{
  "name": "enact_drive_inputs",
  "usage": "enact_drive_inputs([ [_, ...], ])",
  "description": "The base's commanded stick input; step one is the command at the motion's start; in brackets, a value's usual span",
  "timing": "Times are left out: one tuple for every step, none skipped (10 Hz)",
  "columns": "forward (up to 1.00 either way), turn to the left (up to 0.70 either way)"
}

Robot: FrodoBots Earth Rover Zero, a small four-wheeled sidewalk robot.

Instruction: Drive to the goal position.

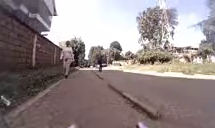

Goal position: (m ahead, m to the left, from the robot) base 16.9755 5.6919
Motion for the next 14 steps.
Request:
enact_drive_inputs([
  [1.00,0.40],
  [1.00,0.40],
  [1.00,0.27],
  [1.00,0.00],
  [1.00,0.00],
  [1.00,0.00],
  [1.00,0.00],
  [1.00,0.00],
  [1.00,0.00],
  [1.00,0.00],
  [1.00,0.00],
  [1.00,0.00],
  [1.00,0.00],
  [1.00,0.00],
])
